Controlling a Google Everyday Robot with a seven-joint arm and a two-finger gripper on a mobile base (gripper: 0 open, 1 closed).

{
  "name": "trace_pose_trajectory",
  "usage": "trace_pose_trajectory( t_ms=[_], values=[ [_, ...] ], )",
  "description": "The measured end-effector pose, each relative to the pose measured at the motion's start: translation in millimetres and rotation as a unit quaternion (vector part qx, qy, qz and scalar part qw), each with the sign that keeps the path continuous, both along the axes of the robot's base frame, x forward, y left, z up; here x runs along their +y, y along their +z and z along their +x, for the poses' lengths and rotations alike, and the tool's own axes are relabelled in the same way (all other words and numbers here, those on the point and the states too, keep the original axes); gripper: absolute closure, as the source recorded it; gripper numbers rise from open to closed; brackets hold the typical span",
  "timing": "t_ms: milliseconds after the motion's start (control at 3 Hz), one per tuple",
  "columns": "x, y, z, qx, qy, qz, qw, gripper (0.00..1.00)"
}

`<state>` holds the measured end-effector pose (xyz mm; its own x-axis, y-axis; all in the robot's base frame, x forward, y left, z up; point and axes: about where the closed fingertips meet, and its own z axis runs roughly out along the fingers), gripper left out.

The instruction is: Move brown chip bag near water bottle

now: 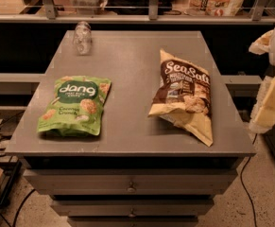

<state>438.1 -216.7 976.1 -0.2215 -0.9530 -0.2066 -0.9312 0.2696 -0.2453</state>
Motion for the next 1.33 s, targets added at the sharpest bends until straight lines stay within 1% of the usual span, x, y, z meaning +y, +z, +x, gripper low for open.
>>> trace_pose_trajectory(
  t_ms=[333,667,1000,1333],
  values=[
    [0.0,0.0,0.0,0.0,0.0,0.0,1.0,0.0],
    [4.8,-0.3,-1.4,-0.009,0.005,0.025,0.9996,0.0],
    [17.7,-3.7,5.0,-0.031,0.017,0.095,0.9949,0.0],
    [33.0,5.3,16.5,-0.049,0.032,0.143,0.988,0.0]
  ],
)
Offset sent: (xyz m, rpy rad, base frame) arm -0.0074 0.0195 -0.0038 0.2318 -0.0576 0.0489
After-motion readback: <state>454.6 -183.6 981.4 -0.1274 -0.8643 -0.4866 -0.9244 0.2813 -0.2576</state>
